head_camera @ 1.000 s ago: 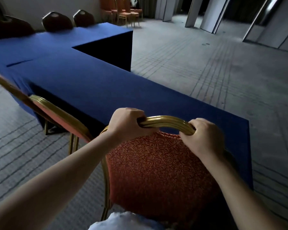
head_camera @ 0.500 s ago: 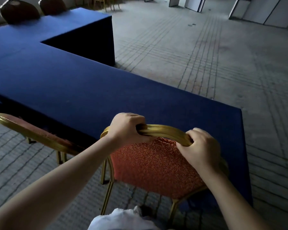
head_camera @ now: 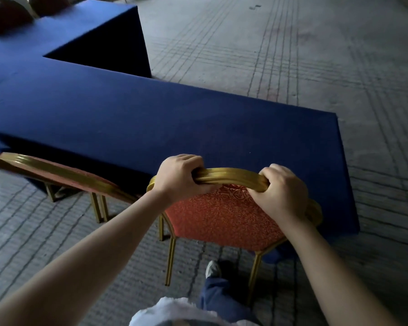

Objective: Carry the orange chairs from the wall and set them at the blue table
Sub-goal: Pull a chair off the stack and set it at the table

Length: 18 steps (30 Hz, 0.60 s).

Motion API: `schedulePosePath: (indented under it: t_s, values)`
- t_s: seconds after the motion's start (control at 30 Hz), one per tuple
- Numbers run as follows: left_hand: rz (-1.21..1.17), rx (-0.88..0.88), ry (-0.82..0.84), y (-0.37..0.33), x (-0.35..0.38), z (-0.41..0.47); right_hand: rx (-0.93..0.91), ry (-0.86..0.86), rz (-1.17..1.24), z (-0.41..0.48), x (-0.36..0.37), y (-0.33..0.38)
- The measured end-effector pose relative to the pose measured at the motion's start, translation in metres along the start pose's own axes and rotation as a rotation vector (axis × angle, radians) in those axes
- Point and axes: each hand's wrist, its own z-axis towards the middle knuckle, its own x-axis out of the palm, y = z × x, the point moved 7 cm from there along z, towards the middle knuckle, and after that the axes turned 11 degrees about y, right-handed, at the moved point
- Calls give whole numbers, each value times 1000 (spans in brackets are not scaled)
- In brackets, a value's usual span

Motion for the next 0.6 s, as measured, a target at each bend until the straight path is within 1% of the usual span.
schedulePosePath:
  t_s: [0.1,0.3,0.43,0.6]
  values:
    - [-2,8,84,-6,9,-34,12,35,0,-36,8,10]
    - [-18,-10,336,-23,39,-118,11,87,17,-127,18,34]
    - [14,-10,468,-33,61,-170,-2,173,19,-180,34,45]
    - [77,-36,587,-40,81,-220,6,254,12,-232,47,56]
